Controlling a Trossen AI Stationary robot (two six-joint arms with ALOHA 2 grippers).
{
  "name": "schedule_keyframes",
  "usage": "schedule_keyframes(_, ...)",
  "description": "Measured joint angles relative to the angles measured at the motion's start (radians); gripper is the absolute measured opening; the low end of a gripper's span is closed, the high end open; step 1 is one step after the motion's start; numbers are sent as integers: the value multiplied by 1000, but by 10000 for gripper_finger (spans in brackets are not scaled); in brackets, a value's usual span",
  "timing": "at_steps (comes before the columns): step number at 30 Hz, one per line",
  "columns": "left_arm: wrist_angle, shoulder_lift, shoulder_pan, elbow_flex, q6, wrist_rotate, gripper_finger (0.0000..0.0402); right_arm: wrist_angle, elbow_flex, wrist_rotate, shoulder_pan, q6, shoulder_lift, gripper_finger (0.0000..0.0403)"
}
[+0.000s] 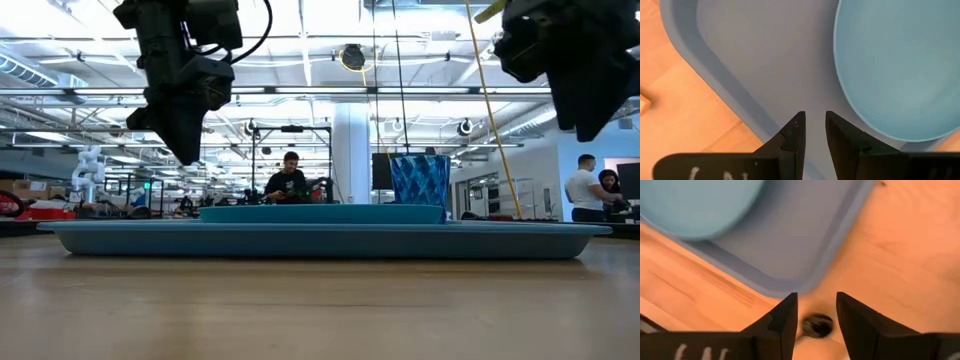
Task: Pick and place plate/cup/fork/spoon on tray
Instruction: Move the blue plate to the center of blue tray
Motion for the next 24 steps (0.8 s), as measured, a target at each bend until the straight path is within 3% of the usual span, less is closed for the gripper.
schedule_keyframes(7, 64, 0, -13, 0, -30, 104, 76, 38, 0, 34, -9, -41, -1, 128)
schedule_keyframes(19, 64, 0, -134, 0, -53, 244, 76, 103, 0, 61, -59, -135, -1, 128)
schedule_keyframes(24, 64, 41, -189, -17, -36, 195, 76, 104, 0, 63, -61, -162, -1, 128)
